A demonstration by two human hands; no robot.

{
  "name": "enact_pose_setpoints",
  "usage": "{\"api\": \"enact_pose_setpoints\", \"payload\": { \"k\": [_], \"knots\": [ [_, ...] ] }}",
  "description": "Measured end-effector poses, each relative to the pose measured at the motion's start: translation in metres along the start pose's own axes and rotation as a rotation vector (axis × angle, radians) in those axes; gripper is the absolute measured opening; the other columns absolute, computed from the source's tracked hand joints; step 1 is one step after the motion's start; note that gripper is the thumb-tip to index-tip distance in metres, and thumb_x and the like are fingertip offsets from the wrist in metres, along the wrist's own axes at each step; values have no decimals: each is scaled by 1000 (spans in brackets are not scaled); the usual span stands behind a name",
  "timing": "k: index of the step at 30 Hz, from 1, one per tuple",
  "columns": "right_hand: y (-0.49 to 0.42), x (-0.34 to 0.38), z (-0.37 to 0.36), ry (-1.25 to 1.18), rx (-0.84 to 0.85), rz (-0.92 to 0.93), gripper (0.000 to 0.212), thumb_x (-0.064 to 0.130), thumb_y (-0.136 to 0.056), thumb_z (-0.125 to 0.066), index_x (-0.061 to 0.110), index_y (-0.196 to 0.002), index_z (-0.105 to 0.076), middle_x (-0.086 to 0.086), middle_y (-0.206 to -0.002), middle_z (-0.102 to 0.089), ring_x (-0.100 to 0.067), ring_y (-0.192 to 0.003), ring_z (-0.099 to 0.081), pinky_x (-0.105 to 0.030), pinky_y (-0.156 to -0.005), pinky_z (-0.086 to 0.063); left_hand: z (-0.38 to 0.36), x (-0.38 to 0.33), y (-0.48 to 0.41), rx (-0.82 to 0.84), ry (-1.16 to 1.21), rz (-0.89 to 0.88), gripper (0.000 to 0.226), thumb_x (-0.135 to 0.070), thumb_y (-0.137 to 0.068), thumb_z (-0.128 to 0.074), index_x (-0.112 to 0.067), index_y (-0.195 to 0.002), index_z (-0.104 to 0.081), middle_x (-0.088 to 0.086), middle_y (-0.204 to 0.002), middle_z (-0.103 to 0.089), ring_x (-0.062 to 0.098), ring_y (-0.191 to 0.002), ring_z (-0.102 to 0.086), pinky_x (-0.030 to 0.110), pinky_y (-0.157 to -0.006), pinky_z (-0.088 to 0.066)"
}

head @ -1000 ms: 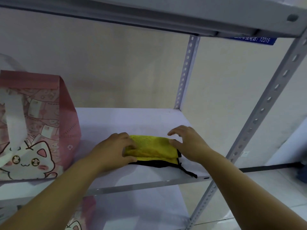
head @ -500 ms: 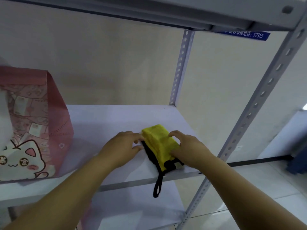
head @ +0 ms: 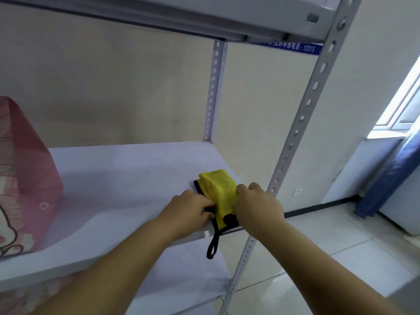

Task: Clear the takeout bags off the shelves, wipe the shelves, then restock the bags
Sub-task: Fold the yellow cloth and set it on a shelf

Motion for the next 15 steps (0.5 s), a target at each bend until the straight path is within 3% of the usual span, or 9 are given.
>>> {"api": "enact_pose_setpoints", "payload": {
  "k": [4, 9, 15],
  "knots": [
    [6, -2, 4, -17, -48, 44, 22, 16, -89, -43, 16, -110, -51, -3, -98, -46, -27, -78, -47, -31, -61, -35, 3, -2, 7, -32, -58, 4, 12, -27, -85, -47, -31, -83, -58, -7, -87, -63, 20, -88, -51, 34, -68, -44],
    [18, -10, 22, -144, -152, 119, 30, 35, -92, -48, 25, -119, -55, 2, -112, -58, -25, -98, -58, -32, -73, -47, 26, -11, 29, -82, -55, 35, 24, -37, -90, -51, -36, -111, -63, -12, -119, -59, 18, -113, -47, 37, -91, -43],
    [42, -5, 67, -170, -230, 265, 30, 44, -92, -48, 29, -117, -56, 8, -107, -62, -19, -97, -59, -31, -76, -48, 74, -31, 71, -235, -100, 9, 24, -41, -89, -55, -35, -111, -62, -15, -114, -58, 10, -107, -51, 30, -89, -45]
  ]
}}
Point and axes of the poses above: each hand's wrist, its own y-axis away from the middle knuckle, its own z-axis out of the back of the hand, x = y × z, the point moved 2 cm from there along -y, towards the middle knuckle
